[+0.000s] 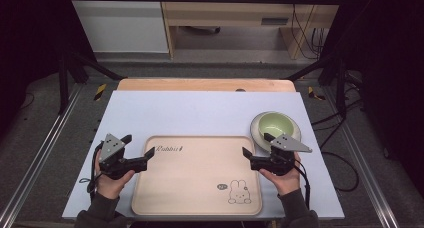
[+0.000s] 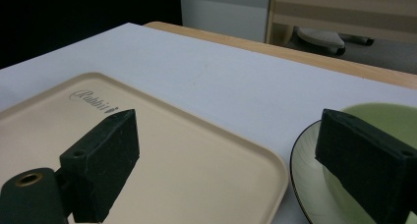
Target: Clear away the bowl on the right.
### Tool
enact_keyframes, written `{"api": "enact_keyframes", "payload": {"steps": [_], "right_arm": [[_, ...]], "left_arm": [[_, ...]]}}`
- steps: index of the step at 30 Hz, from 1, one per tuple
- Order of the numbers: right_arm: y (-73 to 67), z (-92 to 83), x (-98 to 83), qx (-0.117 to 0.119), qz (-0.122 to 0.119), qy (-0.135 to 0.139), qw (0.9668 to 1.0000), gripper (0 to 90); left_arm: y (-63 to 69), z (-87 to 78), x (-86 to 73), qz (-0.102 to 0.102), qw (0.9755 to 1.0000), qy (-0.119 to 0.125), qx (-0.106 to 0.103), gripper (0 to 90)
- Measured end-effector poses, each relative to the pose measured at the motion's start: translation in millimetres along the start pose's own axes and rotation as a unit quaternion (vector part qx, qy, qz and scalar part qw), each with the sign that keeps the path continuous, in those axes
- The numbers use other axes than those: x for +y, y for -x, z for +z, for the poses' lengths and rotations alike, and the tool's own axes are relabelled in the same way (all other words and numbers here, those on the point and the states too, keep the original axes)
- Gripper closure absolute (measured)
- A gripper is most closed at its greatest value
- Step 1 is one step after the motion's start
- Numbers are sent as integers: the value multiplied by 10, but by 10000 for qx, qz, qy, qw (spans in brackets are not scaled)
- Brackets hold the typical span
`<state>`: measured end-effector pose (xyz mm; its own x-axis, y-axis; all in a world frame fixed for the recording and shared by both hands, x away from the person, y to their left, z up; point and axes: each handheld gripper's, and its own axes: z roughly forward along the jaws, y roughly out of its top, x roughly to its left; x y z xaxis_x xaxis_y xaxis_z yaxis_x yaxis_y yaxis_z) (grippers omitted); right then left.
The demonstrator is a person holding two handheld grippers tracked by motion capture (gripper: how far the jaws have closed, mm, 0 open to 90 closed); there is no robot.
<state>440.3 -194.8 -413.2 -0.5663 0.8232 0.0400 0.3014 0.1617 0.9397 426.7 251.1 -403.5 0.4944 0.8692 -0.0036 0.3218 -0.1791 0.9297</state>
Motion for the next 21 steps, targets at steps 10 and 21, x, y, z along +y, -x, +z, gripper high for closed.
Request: {"api": "enact_keyframes", "payload": {"steps": [10, 21], "right_arm": [[19, -33, 5, -69, 34, 25, 10000, 98], [37, -46, 26, -184, 38, 10, 9998, 104]], "left_arm": [[17, 11, -13, 13, 10000, -23, -23, 98], [18, -3, -17, 5, 10000, 5, -40, 99]]}}
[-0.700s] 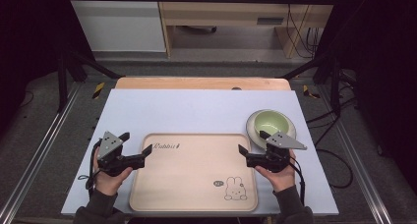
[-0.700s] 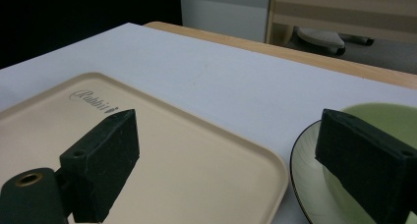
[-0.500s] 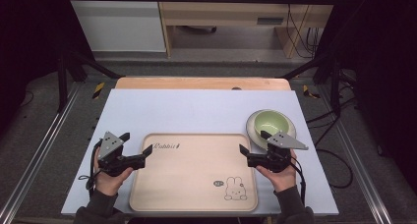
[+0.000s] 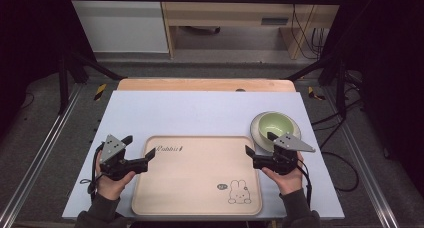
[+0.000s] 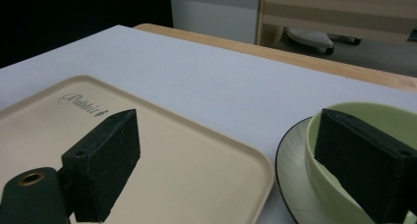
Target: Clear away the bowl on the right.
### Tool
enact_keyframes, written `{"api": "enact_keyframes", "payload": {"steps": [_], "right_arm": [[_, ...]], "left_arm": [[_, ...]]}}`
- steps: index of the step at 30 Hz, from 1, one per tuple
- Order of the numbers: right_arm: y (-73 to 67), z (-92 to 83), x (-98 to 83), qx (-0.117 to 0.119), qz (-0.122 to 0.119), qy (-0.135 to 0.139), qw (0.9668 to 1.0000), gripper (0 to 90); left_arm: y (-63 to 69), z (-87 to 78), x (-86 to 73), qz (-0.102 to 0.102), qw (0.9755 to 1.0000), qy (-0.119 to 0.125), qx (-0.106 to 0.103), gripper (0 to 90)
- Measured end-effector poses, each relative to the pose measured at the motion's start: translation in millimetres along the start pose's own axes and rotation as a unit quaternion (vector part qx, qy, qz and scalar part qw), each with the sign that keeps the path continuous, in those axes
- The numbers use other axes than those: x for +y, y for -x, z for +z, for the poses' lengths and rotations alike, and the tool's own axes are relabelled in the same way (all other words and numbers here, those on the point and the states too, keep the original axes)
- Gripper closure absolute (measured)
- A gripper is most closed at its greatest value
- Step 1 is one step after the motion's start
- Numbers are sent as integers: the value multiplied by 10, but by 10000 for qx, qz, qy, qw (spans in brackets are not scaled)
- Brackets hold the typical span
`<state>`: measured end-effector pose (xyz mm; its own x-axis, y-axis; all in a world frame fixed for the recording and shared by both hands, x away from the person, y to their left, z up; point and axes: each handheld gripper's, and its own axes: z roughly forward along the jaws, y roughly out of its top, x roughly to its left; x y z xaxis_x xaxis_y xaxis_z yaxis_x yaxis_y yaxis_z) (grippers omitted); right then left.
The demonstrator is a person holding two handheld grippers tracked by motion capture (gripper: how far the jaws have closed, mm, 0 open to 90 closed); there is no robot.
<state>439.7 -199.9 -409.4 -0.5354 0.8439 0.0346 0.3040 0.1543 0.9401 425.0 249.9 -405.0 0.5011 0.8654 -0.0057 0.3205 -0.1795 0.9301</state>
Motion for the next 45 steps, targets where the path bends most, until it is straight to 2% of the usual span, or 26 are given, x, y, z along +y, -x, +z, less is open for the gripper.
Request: {"api": "enact_keyframes", "payload": {"steps": [45], "right_arm": [[270, -83, 12, -504, 280, -61, 9983, 105]], "left_arm": [[3, 27, -15, -9, 10000, -31, 8, 100]]}}
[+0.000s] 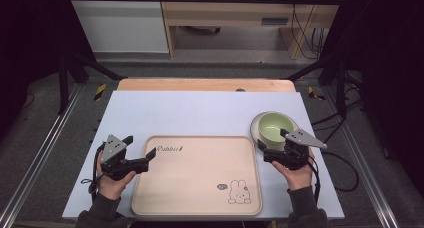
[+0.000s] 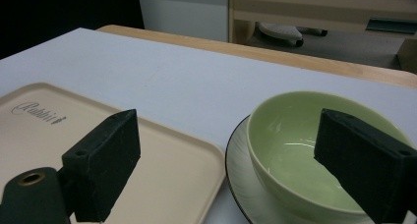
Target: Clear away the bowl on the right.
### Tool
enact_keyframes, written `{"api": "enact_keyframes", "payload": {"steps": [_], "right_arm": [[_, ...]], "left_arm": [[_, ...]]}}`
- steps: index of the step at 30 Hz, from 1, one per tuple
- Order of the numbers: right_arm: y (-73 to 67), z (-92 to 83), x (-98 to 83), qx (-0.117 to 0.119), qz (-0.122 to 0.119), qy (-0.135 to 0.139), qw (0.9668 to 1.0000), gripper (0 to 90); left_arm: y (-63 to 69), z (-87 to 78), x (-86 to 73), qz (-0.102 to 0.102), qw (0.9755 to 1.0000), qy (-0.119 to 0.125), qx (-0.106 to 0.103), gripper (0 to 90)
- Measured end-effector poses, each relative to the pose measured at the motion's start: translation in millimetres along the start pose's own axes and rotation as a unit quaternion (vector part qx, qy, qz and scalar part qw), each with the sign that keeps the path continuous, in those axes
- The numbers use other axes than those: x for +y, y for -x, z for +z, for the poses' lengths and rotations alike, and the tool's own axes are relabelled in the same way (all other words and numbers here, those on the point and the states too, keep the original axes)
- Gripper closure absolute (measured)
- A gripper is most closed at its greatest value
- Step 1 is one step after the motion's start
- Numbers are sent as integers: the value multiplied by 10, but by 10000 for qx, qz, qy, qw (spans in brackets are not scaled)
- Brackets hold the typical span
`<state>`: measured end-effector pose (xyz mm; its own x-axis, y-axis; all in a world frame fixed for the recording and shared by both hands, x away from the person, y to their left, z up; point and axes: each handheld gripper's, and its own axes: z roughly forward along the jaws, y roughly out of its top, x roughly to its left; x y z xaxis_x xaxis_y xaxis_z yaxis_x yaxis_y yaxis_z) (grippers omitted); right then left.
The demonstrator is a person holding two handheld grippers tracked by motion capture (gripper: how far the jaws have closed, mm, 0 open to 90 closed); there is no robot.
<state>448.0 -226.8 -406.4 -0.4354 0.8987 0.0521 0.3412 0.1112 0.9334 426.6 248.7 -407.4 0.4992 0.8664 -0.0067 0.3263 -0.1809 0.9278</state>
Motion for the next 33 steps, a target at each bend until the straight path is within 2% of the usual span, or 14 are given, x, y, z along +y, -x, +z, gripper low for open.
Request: {"api": "enact_keyframes", "payload": {"steps": [18, 19, 26, 33], "right_arm": [[107, -35, 4, -245, 53, 2, 9997, 105], [104, -37, 5, -245, 115, -11, 9996, 105], [150, -31, -1, -315, 80, -38, 9995, 104], [211, -17, -6, -440, 164, -89, 9989, 109]], "left_arm": [[16, -10, -5, 46, 10000, -7, -17, 100], [16, -11, -5, 47, 10000, -7, -15, 100], [18, -14, -2, 48, 10000, 3, -16, 100], [20, -5, -6, 52, 10000, -12, -17, 100]]}}
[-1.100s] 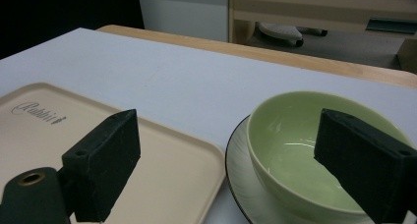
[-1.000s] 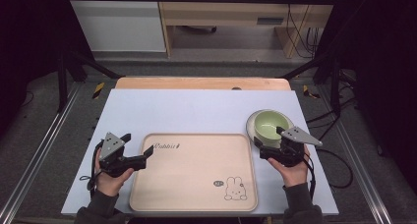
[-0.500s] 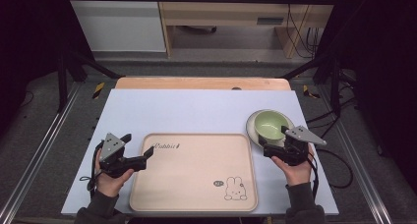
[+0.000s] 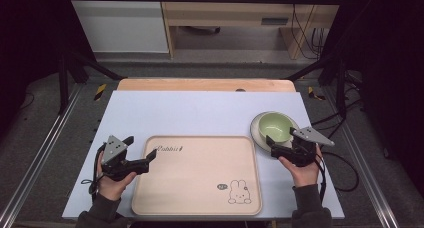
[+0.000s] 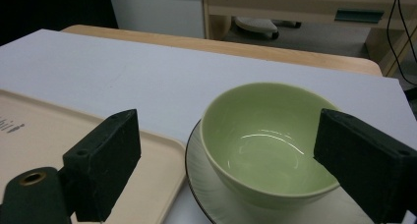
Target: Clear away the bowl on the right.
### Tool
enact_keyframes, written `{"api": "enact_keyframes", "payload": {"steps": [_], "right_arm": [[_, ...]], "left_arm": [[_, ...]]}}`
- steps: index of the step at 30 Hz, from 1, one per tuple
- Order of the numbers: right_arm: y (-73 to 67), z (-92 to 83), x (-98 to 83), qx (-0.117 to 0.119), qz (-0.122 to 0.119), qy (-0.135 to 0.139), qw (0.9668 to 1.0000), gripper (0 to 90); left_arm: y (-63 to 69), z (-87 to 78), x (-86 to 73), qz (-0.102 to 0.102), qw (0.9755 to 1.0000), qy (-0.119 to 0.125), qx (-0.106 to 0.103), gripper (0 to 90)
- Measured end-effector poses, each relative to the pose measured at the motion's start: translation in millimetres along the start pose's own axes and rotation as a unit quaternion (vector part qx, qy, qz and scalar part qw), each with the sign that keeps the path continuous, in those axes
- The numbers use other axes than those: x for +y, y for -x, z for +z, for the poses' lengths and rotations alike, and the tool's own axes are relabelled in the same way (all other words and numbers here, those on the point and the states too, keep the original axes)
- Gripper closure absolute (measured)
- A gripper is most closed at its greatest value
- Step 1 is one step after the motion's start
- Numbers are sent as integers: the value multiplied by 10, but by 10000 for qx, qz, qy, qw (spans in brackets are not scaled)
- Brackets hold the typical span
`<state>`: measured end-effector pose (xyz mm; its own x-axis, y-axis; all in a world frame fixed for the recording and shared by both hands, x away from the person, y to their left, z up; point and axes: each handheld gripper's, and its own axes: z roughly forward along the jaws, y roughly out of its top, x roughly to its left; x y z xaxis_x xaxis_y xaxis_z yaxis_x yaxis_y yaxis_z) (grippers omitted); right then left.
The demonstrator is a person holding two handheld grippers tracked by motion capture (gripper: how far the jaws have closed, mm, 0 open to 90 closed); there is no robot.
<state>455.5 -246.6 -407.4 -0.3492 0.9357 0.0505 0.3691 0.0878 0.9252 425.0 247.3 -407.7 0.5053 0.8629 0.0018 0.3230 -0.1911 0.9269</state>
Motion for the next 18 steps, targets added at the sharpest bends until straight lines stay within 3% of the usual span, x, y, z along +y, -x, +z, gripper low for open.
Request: {"api": "enact_keyframes", "payload": {"steps": [18], "right_arm": [[146, 122, -6, -291, 162, -199, 9992, 121]], "left_arm": [[-5, -1, 0, -1, 10000, -4, 8, 100]]}}
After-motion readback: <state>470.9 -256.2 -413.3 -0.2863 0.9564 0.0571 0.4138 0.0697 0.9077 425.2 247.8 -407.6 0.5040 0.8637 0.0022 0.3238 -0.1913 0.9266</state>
